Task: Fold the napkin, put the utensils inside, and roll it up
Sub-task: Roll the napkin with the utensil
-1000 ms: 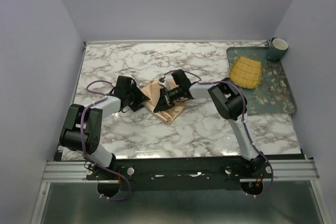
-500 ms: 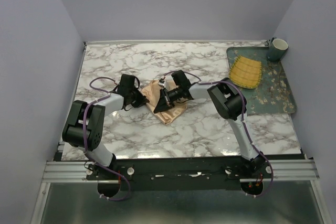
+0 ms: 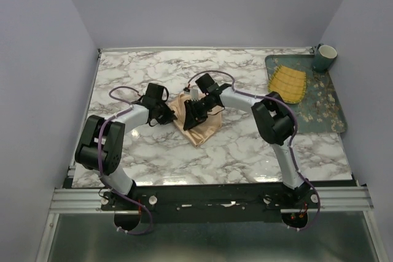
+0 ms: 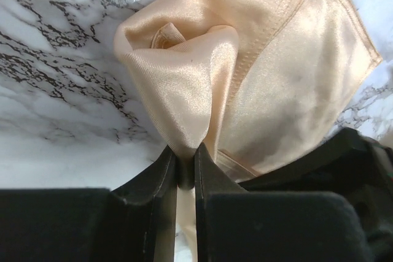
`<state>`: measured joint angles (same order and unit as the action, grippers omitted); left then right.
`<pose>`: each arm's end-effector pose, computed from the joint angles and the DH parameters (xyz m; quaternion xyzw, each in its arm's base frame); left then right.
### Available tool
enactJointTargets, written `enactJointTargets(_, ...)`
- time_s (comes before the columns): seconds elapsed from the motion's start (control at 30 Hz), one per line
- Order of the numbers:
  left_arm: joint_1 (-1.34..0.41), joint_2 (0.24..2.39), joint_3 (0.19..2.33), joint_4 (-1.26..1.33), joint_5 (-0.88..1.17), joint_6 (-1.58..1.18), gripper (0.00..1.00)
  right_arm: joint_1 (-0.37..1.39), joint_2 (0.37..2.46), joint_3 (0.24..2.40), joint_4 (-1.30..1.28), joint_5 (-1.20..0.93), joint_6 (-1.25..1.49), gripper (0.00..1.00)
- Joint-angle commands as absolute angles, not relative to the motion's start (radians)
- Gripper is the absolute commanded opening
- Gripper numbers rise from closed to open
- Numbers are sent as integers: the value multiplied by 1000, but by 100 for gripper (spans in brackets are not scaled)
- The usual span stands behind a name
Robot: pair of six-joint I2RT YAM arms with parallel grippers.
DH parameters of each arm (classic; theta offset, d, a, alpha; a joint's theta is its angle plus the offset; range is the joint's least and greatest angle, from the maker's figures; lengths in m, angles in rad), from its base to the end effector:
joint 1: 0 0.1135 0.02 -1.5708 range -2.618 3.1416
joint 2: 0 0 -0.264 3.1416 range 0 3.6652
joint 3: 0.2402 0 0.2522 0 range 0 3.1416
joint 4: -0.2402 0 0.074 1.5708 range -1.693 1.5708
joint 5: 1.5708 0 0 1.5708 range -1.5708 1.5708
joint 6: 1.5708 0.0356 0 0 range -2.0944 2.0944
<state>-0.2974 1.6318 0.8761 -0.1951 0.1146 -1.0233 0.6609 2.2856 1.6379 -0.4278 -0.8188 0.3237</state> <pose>0.3039 -0.0974 0.1637 -0.3212 0.8950 -0.2299 0.2071 0.3561 0.3098 0.1264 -0.2454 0.8604 0.4464 0.0158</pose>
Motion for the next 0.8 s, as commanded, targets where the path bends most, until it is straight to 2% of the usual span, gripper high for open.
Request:
enactJointTargets(0.0,-311,1661,920,-317,84,-1046,0,721,2154,1652,-609,-451,178,48)
enactJointTargets(0.07,-316,1667,942,-351,71,-1048,0,748,2103,1637,-609,-329,170,55)
enactJointTargets(0.17,-318,1674,963,-385,66,-1061,0,807,2074,1634,-598,-192,164,59)
enactJointTargets(0.5,-324,1697,988,-422,81,-1095,0,940,2098,1609,-494,-43,187,60)
enactJointTargets(0.77,-333,1700,1005,-434,81,-1104,0,983,2154,1605,-463,40,170,59)
